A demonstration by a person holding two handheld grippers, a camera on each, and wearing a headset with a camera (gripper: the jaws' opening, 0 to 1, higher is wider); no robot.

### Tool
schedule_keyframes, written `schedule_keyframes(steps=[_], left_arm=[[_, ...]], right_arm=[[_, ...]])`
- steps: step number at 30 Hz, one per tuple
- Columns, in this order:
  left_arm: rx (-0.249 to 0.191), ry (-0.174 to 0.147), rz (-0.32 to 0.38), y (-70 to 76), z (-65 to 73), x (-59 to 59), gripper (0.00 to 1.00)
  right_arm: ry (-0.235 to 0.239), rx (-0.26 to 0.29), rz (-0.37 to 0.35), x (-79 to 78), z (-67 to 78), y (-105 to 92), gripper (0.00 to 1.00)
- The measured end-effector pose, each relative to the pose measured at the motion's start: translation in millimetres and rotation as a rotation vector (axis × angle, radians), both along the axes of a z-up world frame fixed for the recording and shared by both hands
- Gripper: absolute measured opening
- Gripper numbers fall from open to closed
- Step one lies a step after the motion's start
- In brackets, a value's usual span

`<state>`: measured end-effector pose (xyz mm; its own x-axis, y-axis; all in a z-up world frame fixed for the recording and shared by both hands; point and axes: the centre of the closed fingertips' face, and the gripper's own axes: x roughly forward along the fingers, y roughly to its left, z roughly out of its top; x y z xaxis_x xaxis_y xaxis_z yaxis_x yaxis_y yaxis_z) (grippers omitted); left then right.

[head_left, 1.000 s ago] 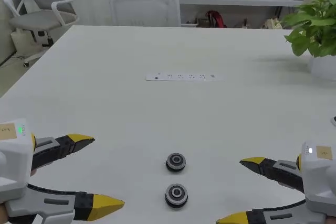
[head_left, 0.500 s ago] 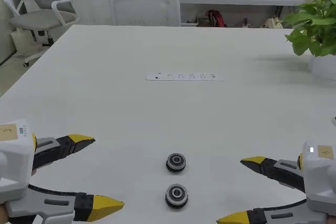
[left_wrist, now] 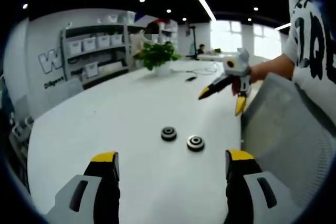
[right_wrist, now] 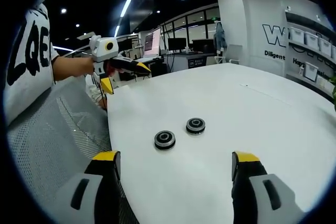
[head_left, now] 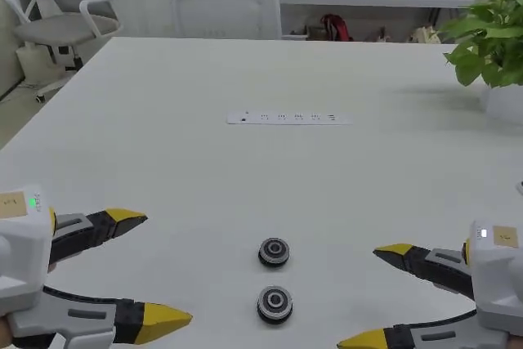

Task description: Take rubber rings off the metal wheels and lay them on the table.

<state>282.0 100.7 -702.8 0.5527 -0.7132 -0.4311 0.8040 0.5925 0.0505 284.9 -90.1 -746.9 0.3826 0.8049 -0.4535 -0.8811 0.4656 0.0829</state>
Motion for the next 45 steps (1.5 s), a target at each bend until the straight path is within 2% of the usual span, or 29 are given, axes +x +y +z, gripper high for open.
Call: schedule_keyframes(steps=[5, 7, 21, 31, 37, 45], left_arm=[[0.014, -0.003, -0.016, -2.5, -1.3, -1.5, 0.84], [0.026, -0.016, -0.023, -2.7, -0.9, -1.2, 0.83], [0.034, -0.020, -0.042, -5.4, -1.4, 3.4, 0.83], [0.039, -0.012, -0.078, -13.9, -7.7, 3.4, 0.83], [0.063, -0.015, -0.112, -17.3, -10.8, 2.5, 0.82], [0.058, -0.002, -0.132, -22.1, -16.9, 5.4, 0.81]], right_arm=[[-0.002, -0.002, 0.006, -0.5, -0.2, 1.0, 0.83], [-0.004, -0.003, 0.009, -0.2, -0.1, 1.1, 0.82], [-0.007, -0.022, 0.011, -1.4, -5.1, -1.9, 0.81], [-0.011, -0.033, 0.016, -3.7, -7.6, -2.7, 0.80], [-0.015, -0.028, 0.026, -2.4, -6.8, 0.6, 0.79], [-0.025, -0.049, 0.061, -0.2, -11.0, 4.1, 0.75]])
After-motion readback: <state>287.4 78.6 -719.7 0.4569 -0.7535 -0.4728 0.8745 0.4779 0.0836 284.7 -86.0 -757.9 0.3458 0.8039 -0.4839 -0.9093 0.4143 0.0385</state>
